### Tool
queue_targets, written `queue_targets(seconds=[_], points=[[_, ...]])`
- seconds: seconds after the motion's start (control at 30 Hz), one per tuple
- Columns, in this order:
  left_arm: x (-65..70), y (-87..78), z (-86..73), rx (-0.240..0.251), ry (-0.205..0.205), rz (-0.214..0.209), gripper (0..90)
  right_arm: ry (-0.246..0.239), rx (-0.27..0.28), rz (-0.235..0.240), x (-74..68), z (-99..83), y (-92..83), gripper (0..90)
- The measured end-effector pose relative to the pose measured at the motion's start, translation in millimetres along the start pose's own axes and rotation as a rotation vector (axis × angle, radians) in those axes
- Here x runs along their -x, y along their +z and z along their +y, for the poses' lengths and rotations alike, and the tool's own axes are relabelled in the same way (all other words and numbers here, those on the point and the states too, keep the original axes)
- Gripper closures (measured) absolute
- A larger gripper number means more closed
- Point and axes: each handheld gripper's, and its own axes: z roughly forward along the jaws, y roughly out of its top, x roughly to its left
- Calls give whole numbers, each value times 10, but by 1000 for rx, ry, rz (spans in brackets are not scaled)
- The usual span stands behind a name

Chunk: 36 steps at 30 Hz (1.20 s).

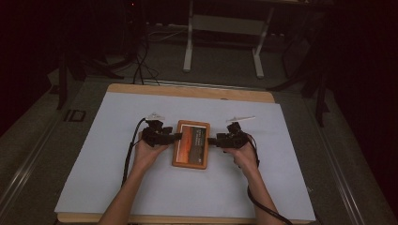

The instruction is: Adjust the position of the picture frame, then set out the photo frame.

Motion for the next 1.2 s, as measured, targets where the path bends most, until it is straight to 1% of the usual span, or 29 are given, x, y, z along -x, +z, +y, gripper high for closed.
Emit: queue_targets(seconds=[0.03, 0.07, 0.1, 0.13, 0.17, 0.2, 0.27, 0.3, 0.33, 0.37, 0.47, 0.5, 0.57, 0.6, 0.63, 0.7, 0.77, 0.83, 0.87, 0.97, 1.07, 1.17, 1.2], points=[[0, 0, 0, 0, 0, 0, 388, 0, 0, 0, 0, 0, 0, 398], [22, -40, -17, 5, 8, 7, 388, -7, 4, -7, -4, 9, -24, 400], [38, -61, -26, 8, 13, 11, 388, -25, 13, -26, -20, 24, -62, 407], [55, -85, -37, 14, 19, 13, 388, -34, 13, -34, -29, 30, -78, 415], [95, -143, -62, 28, 37, 16, 388, -42, 15, -39, -41, 36, -90, 432], [95, -143, -62, 28, 37, 16, 388, -42, 15, -39, -41, 36, -90, 432], [141, -217, -102, 46, 47, 11, 388, -71, 20, -42, -77, 48, -117, 463], [160, -251, -119, 54, 47, 17, 388, -89, 25, -57, -100, 57, -129, 467], [173, -283, -135, 62, 47, 19, 388, -101, 28, -63, -116, 67, -136, 471], [181, -312, -149, 67, 45, 15, 388, -106, 31, -69, -135, 80, -141, 474], [205, -383, -199, 84, 42, 15, 388, -143, 36, -92, -187, 119, -146, 495], [211, -397, -207, 79, 39, 9, 390, -156, 36, -100, -203, 132, -141, 503], [234, -431, -223, 77, 55, 12, 390, -180, 30, -114, -226, 157, -127, 523], [245, -448, -237, 75, 61, 7, 390, -190, 28, -120, -235, 170, -118, 530], [256, -460, -254, 70, 65, 6, 390, -196, 27, -136, -245, 182, -111, 534], [263, -485, -296, 62, 79, 18, 390, -202, 30, -136, -248, 207, -96, 548], [251, -507, -336, 64, 76, 31, 396, -211, 26, -149, -255, 232, -75, 567], [228, -521, -360, 58, 59, 25, 400, -219, 21, -164, -264, 253, -54, 594], [222, -524, -372, 55, 45, 19, 400, -219, 22, -163, -265, 263, -45, 615], [233, -518, -408, 34, 48, 25, 400, -227, 29, -179, -268, 290, -24, 690], [240, -499, -436, 10, 54, 21, 414, -234, 35, -197, -269, 316, 0, 780], [238, -481, -454, 4, 51, 12, 422, -253, 33, -222, -277, 344, 30, 873], [237, -474, -460, 4, 44, 6, 425, -260, 32, -229, -279, 353, 43, 895]])
